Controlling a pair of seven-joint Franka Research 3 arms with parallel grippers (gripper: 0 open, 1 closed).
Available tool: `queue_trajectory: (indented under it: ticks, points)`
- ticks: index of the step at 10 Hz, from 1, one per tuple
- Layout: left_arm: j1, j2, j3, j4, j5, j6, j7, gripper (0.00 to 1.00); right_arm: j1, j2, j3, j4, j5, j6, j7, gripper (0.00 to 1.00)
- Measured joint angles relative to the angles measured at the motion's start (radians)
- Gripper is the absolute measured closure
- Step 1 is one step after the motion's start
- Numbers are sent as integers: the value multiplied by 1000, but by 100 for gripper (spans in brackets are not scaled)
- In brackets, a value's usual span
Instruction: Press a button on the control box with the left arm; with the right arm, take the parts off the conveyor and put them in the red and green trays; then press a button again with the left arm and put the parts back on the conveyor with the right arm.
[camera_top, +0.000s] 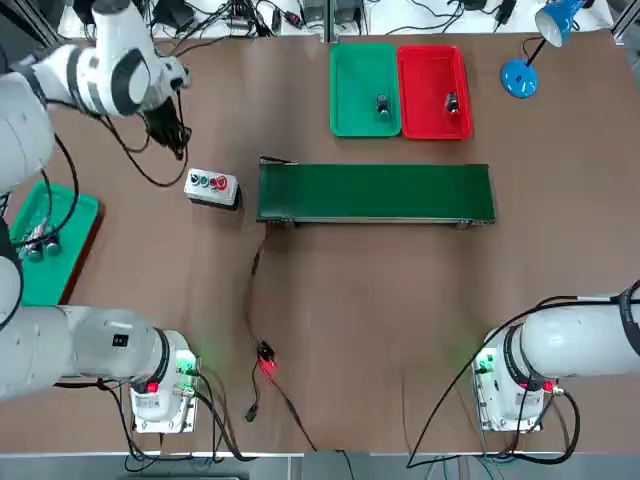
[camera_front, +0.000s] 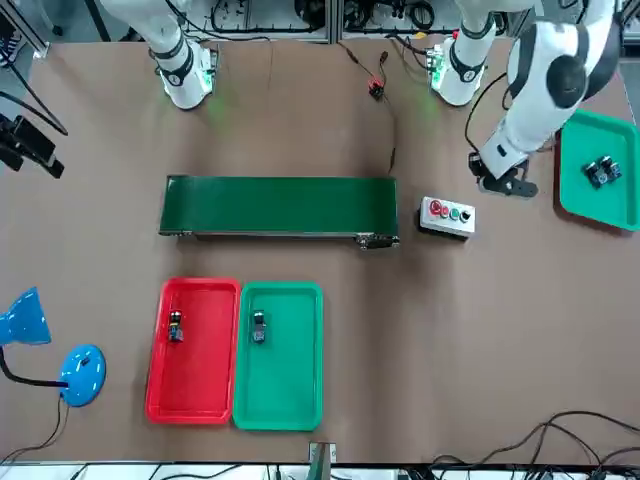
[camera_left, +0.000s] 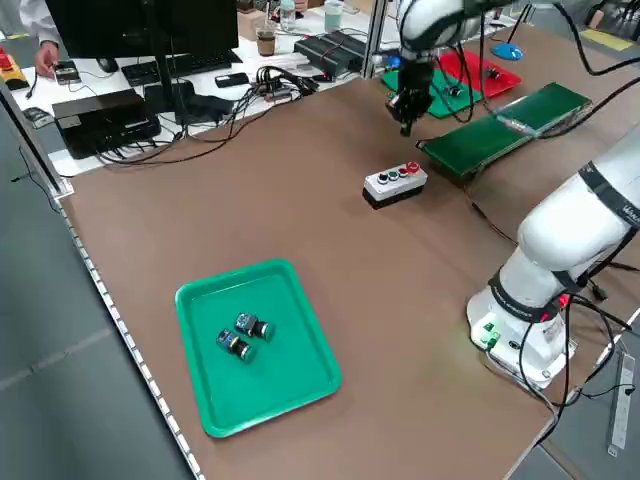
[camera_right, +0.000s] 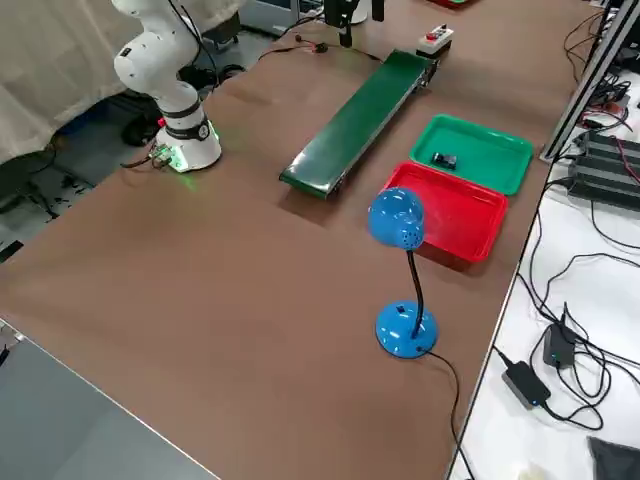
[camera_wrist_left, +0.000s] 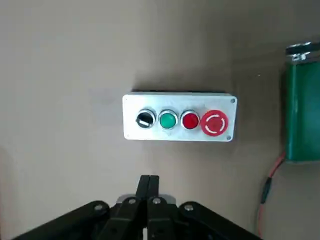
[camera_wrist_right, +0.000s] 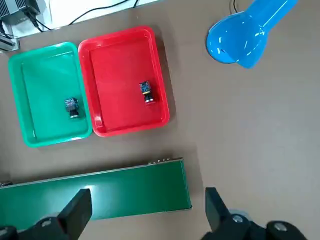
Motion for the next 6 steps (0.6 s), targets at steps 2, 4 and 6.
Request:
queue_trajectory:
  ticks: [2,4,6]
  points:
    - [0,51,-3,-30,0,100,0,99,0,0,0,0,0,0,0,0]
    - [-9,119,-6,-29,0,158,0,99,-7,0,0,0,0,0,-16,0]
    - [-12,176,-7,-28,0,203,0,99,-16,0,0,0,0,0,-23,0]
